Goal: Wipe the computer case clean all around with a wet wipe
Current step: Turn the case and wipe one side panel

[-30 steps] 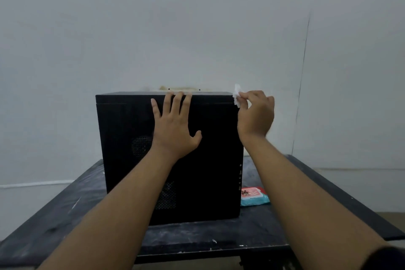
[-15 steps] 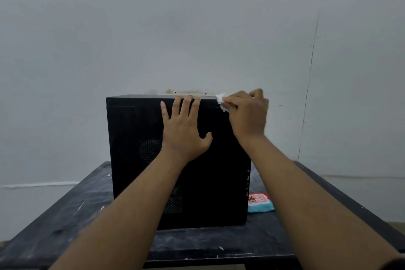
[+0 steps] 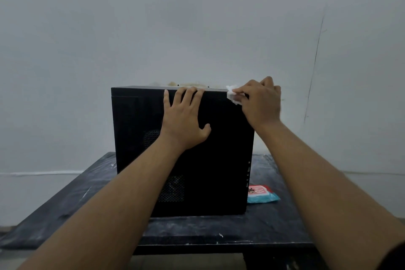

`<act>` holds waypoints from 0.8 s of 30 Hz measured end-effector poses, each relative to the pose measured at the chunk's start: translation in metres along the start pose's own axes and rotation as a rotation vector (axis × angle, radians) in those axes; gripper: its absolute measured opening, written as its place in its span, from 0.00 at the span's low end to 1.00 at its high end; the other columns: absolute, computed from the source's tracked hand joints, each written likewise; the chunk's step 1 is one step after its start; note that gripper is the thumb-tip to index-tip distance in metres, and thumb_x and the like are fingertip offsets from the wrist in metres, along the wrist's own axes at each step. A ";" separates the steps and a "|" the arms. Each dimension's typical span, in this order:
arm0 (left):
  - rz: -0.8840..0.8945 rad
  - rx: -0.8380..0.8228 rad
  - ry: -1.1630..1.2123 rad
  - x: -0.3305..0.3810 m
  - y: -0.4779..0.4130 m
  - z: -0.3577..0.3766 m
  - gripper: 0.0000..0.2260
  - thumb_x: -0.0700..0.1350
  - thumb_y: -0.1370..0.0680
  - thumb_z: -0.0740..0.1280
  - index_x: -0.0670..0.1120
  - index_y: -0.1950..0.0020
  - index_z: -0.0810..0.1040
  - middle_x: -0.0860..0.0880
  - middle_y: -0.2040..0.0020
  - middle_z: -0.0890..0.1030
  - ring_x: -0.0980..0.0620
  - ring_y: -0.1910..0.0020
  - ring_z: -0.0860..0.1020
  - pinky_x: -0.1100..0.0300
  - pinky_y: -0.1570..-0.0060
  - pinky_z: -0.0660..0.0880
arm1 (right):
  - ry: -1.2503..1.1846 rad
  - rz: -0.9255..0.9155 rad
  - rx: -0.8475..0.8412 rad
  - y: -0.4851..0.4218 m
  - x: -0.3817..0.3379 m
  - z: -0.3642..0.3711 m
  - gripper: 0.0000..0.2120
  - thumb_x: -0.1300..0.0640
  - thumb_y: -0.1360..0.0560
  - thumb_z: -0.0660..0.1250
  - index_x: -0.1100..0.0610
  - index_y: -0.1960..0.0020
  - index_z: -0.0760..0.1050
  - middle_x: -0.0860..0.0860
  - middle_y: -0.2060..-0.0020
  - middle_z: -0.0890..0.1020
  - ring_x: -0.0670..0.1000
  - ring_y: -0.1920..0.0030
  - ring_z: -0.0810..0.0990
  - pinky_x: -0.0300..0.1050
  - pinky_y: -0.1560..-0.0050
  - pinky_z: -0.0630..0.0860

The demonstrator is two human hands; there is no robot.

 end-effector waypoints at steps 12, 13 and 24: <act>-0.047 0.068 0.035 0.006 -0.006 -0.002 0.36 0.65 0.28 0.66 0.51 0.23 0.68 0.51 0.29 0.72 0.46 0.28 0.70 0.34 0.23 0.60 | 0.027 -0.059 -0.014 -0.005 -0.019 0.002 0.09 0.43 0.22 0.74 0.48 0.51 0.88 0.43 0.54 0.86 0.53 0.49 0.73 0.52 0.49 0.66; -0.045 0.089 0.029 0.004 -0.009 -0.002 0.34 0.63 0.27 0.66 0.52 0.23 0.69 0.52 0.31 0.74 0.46 0.30 0.71 0.37 0.26 0.63 | -0.018 -0.058 -0.027 -0.007 -0.028 0.007 0.09 0.43 0.22 0.74 0.47 0.50 0.88 0.42 0.53 0.86 0.52 0.48 0.73 0.51 0.49 0.65; 0.117 0.128 0.245 -0.027 -0.038 -0.008 0.14 0.47 0.16 0.66 0.50 0.31 0.82 0.53 0.32 0.81 0.50 0.32 0.75 0.49 0.34 0.68 | -0.410 0.008 -0.082 -0.012 -0.063 0.029 0.28 0.46 0.25 0.77 0.45 0.32 0.67 0.40 0.54 0.84 0.44 0.41 0.74 0.46 0.40 0.62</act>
Point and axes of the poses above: each hand's wrist, its own y-axis away from the middle knuckle, its own z-axis out of the palm, x = y × z, the point moved 1 cm from there along -y, towards the middle knuckle
